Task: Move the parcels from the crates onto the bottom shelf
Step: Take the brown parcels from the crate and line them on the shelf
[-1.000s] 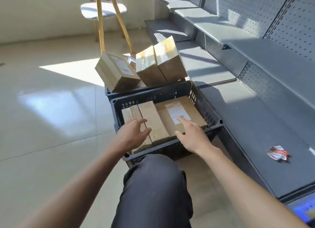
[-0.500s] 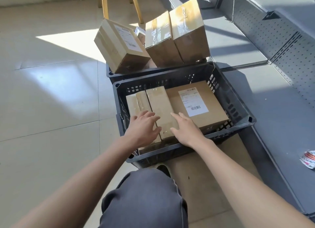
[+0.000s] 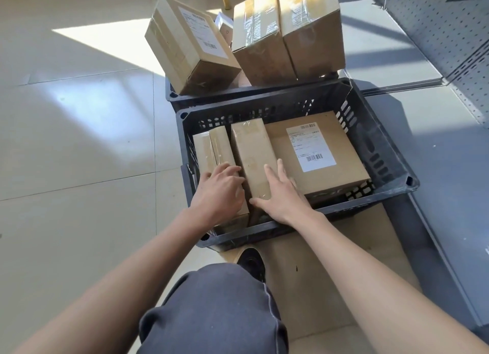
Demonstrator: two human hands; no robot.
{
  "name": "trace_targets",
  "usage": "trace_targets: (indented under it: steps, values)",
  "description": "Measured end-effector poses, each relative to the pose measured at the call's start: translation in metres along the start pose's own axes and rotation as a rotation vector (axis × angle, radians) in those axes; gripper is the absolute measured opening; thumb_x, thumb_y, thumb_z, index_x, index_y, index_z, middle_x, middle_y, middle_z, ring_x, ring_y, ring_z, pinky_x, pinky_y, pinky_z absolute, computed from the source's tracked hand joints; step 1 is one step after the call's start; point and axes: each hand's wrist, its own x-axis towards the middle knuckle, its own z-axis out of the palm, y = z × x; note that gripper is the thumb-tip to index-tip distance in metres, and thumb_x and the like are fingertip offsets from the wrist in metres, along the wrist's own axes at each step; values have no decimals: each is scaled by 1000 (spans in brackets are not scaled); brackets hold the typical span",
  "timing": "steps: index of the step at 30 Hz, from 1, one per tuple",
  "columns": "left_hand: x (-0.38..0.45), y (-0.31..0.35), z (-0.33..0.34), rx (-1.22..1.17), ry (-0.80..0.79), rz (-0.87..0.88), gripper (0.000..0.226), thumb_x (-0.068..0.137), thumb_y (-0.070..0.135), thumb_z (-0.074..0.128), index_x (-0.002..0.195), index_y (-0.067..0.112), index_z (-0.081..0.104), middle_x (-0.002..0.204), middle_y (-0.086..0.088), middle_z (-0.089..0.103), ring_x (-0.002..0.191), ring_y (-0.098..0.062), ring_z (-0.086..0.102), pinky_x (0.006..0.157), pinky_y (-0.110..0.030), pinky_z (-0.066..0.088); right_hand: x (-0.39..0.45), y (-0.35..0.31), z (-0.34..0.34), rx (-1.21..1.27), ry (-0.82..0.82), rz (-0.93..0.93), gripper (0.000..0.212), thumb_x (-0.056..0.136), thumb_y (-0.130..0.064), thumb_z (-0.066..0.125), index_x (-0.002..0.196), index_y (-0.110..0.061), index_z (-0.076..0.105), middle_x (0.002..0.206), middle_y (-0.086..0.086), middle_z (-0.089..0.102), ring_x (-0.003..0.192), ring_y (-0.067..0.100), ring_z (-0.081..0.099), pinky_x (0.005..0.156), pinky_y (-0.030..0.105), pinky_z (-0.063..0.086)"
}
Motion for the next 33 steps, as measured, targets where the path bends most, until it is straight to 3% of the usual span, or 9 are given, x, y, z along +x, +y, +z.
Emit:
trace_targets:
  steps: [5, 10, 15, 26, 33]
  values:
    - [-4, -5, 2, -25, 25, -19, 38, 100, 33, 48, 132, 24, 65, 156, 6, 43, 150, -16, 21, 114, -48, 29, 3, -3, 6, 7, 32, 8, 101, 89, -49, 67, 160, -26, 0, 165, 0, -23, 148, 34, 18, 113, 49, 34]
    - [-7, -7, -1, -52, 29, -41, 37, 101, 36, 49, 132, 24, 66, 156, 5, 43, 151, -18, 22, 114, -50, 30, -1, -5, 2, 71, 110, -8, 91, 86, -40, 67, 158, -37, 10, 167, -3, -10, 144, 33, 24, 109, 48, 38]
    - [-11, -2, -8, -99, 17, -58, 43, 102, 38, 48, 142, 24, 57, 157, 1, 42, 150, -19, 25, 114, -50, 30, -18, -11, -14, 62, 161, -31, 87, 86, -40, 66, 157, -39, 17, 168, -1, -3, 143, 32, 26, 109, 47, 37]
    - [-31, 30, -51, -197, 113, -20, 46, 99, 39, 54, 143, 22, 55, 151, 1, 50, 141, -23, 42, 111, -51, 41, -89, -16, -75, 123, 388, -95, 81, 85, -43, 71, 154, -40, 30, 168, 2, 4, 145, 32, 29, 108, 49, 41]
    - [-43, 55, -77, -409, 162, -24, 57, 98, 39, 59, 151, 25, 44, 156, 2, 44, 139, -23, 43, 106, -50, 44, -139, -1, -106, 295, 578, -108, 75, 84, -40, 73, 151, -39, 39, 168, 1, 8, 147, 24, 32, 114, 36, 34]
